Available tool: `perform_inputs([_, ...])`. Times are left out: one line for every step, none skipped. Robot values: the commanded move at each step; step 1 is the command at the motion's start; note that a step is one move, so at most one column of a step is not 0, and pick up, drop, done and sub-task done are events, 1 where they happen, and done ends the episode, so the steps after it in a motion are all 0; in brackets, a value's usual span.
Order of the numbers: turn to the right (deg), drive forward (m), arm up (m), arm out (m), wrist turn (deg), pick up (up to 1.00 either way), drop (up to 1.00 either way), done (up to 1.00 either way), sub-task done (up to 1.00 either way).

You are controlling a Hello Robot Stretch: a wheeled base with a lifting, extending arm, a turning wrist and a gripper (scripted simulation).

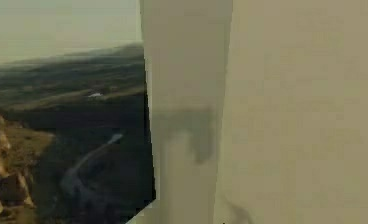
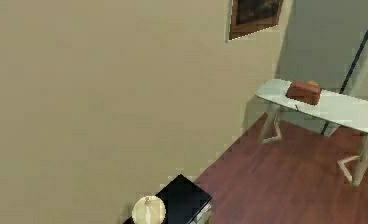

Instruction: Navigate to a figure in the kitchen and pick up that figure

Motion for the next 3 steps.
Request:
perform_inputs([-45.0, 0.00, 0.00, 0.00, 0.0, 0.00, 0.00, 0.00, 0.00])
perform_inputs([-15.0, 0.00, 0.00, 0.00, 0.0, 0.00, 0.00, 0.00, 0.00])
perform_inputs([0.0, 0.00, 0.50, 0.00, 0.0, 0.00, 0.00, 0.00, 0.00])
